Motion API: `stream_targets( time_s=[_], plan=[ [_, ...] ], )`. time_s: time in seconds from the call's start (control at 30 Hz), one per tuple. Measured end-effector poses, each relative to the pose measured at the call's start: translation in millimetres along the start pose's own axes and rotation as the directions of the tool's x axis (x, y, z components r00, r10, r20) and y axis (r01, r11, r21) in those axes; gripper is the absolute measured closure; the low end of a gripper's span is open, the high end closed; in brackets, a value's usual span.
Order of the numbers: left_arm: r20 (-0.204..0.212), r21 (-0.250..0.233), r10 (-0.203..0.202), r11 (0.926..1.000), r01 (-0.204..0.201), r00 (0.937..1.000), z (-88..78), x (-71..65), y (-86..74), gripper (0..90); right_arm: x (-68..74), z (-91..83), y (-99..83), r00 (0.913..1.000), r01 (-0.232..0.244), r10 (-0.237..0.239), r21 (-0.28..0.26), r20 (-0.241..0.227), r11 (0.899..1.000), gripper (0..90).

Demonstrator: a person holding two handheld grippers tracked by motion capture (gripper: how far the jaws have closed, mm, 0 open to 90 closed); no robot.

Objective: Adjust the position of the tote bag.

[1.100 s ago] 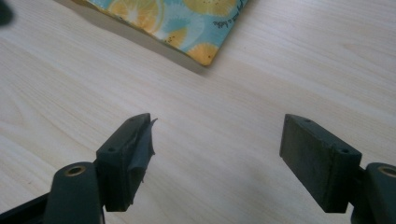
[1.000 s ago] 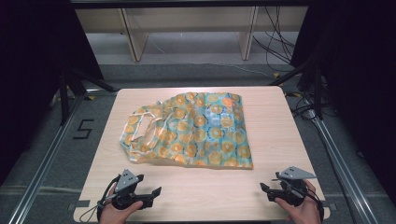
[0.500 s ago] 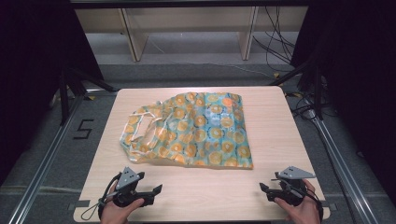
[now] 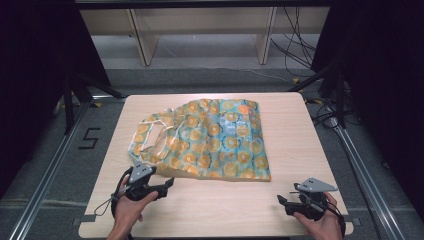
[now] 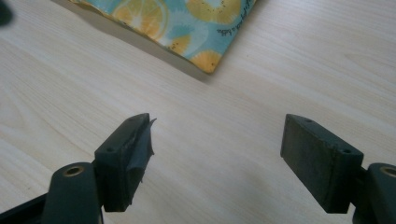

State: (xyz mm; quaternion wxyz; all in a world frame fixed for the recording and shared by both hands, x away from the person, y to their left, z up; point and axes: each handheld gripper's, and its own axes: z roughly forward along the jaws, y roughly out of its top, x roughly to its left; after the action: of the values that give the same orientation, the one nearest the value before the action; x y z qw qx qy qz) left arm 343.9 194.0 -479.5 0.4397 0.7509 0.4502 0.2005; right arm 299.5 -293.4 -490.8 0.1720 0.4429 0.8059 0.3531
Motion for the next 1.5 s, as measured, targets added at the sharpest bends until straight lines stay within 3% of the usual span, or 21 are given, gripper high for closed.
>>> stream_targets(
  time_s=[0.07,0.17,0.23,0.37,0.47,0.63,0.67,0.73,0.77,0.83,0.93,0.97,1.03,1.1,1.2,1.23,1.27,1.33,1.37,1.47,1.5],
  plan=[
    [-0.014,0.0,0.005,1.0,-0.005,0.9999,6.2,3.3,6.1,21.7,1.5,0.1,-0.2,0.9996,-0.002,0.002,-0.007,0.029,1.0,25.8],
    [-0.006,0.0,-0.041,0.9991,0.041,0.9991,16.2,9.7,14.1,21.9,0.8,0.9,-0.4,0.9995,0.008,-0.007,-0.01,0.029,1.0,25.8],
    [-0.015,0.004,-0.039,0.9992,0.039,0.9991,20.5,12.9,17.7,21.9,0.7,2.1,-0.6,0.9998,0.005,-0.005,-0.015,0.022,1.0,25.8],
    [-0.034,0.04,-0.029,0.9987,0.031,0.999,35.5,20.3,25.4,21.4,2.1,0.3,0.4,0.9995,-0.008,0.009,-0.016,0.029,1.0,25.8],
    [-0.03,0.112,-0.001,0.9937,0.005,0.9995,49.2,25.7,29.5,20.9,-0.1,1.8,0.9,0.9987,0.028,-0.026,-0.046,0.044,0.999,25.9],
    [-0.013,0.162,-0.027,0.9864,0.028,0.9996,60.9,34.0,27.7,24.0,0.2,1.9,5.3,0.9993,0.011,-0.01,-0.034,0.036,0.999,27.6],
    [-0.018,0.175,-0.02,0.9843,0.023,0.9996,61.5,36.4,27.3,27.7,-0.5,6.7,8.7,0.999,0.037,-0.036,-0.036,0.027,0.999,27.6],
    [-0.006,0.189,0.003,0.9819,-0.002,1.0,63.3,37.6,26.2,38.6,0.8,10.0,11.1,0.9997,0.019,-0.018,-0.05,0.017,0.999,28.1],
    [0.01,0.214,0.047,0.9757,-0.049,0.9988,65.3,38.1,24.7,42.1,1.9,15.1,17.8,0.9998,0.022,-0.022,-0.025,-0.001,0.999,28.7],
    [0.036,0.225,0.077,0.9708,-0.083,0.9964,67.7,40.2,21.9,57.4,2.1,22.7,24.0,0.9991,0.041,-0.041,-0.024,0.011,0.999,29.2],
    [0.069,0.24,0.096,0.9645,-0.11,0.993,68.7,42.3,19.3,72.6,1.1,32.0,30.5,0.9977,0.067,-0.067,-0.031,0.009,0.997,30.1],
    [0.085,0.227,0.087,0.9682,-0.105,0.9926,69.9,41.1,17.1,82.1,1.4,39.5,37.7,0.9966,0.082,-0.082,-0.019,0.007,0.996,32.0],
    [0.095,0.228,0.107,0.9653,-0.126,0.9897,69.5,38.0,16.1,85.9,2.9,43.6,42.0,0.9966,0.082,-0.082,-0.007,-0.002,0.997,35.9],
    [0.12,0.231,0.126,0.9611,-0.152,0.9847,68.7,31.9,14.7,87.0,4.0,45.0,43.7,0.9966,0.083,-0.083,0.0,-0.007,0.997,38.3],
    [0.175,0.223,0.109,0.9637,-0.147,0.9785,65.8,19.5,9.8,87.7,4.6,48.7,44.4,0.9928,0.118,-0.118,0.014,-0.023,0.993,57.5],
    [0.198,0.222,0.108,0.963,-0.152,0.9742,64.1,14.4,7.9,87.7,4.6,48.7,44.4,0.9928,0.118,-0.118,0.014,-0.023,0.993,57.5],
    [0.244,0.228,0.108,0.9593,-0.166,0.9636,60.6,4.2,3.9,87.8,5.9,47.1,43.3,0.9939,0.104,-0.103,0.04,-0.039,0.994,65.1],
    [0.265,0.227,0.104,0.9595,-0.167,0.9587,59.0,-1.6,1.7,87.8,4.8,46.7,43.2,0.9922,0.115,-0.113,0.03,-0.053,0.993,71.9],
    [0.308,0.231,0.115,0.9539,-0.191,0.9444,55.4,-12.4,-0.5,87.7,5.2,46.4,43.2,0.9911,0.12,-0.118,0.028,-0.062,0.992,74.5],
    [0.345,0.223,0.139,0.9485,-0.225,0.9284,54.7,-28.1,0.5,87.5,6.0,48.8,45.4,0.9912,0.123,-0.12,0.043,-0.055,0.992,79.4],
    [0.345,0.223,0.139,0.9485,-0.225,0.9284,54.7,-28.1,0.5,87.5,6.0,48.8,45.4,0.9912,0.123,-0.12,0.043,-0.055,0.992,79.4]
  ],
)
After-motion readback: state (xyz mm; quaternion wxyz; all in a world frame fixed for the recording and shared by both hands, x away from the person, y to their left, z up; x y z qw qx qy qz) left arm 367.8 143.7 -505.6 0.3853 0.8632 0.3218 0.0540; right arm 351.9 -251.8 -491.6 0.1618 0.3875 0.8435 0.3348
